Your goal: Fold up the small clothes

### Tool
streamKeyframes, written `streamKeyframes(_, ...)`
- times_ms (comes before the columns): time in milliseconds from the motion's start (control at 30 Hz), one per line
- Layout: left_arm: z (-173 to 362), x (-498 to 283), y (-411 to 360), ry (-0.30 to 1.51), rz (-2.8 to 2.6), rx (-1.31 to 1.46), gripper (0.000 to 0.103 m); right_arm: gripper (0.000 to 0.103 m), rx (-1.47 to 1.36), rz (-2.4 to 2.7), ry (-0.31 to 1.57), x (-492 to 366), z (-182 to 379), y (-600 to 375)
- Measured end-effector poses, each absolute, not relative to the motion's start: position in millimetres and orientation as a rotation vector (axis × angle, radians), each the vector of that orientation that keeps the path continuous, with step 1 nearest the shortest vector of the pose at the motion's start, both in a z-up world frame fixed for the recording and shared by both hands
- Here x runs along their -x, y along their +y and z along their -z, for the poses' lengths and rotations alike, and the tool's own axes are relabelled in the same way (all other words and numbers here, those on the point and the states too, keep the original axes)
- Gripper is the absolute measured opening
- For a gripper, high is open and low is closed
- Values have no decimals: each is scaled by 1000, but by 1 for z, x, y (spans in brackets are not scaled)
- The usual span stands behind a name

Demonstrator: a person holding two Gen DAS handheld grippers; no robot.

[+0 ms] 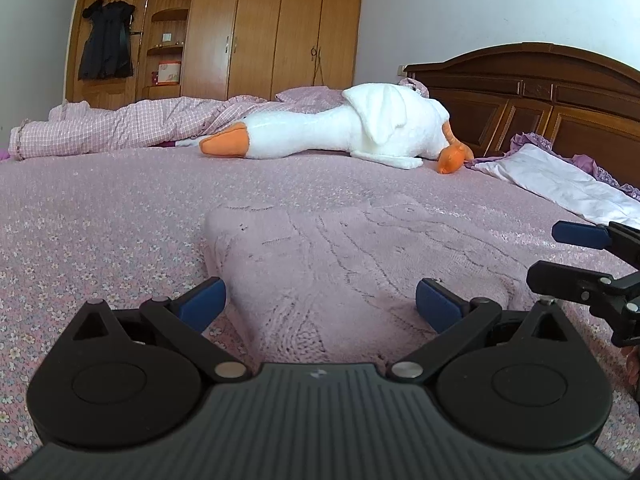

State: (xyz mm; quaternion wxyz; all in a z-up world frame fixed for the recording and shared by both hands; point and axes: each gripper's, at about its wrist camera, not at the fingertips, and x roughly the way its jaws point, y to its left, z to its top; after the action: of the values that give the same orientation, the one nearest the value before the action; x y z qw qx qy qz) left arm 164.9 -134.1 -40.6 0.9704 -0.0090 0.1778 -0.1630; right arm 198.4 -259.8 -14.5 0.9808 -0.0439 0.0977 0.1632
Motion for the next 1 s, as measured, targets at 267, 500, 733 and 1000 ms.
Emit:
streamKeyframes(267,41,-165,-134,361,332,17,103,103,91,-325,200,-199,15,-260)
streamKeyframes(500,41,-165,-134,364,333,19,103,103,89,-315,197,-196,15,-261)
streamKeyframes(733,41,-165,-134,369,330,13,103,103,92,-316,198,-197,15,-261)
streamKeyframes(1000,41,-165,-133,368,330,10,103,103,93,-316,198,-197,15,-260)
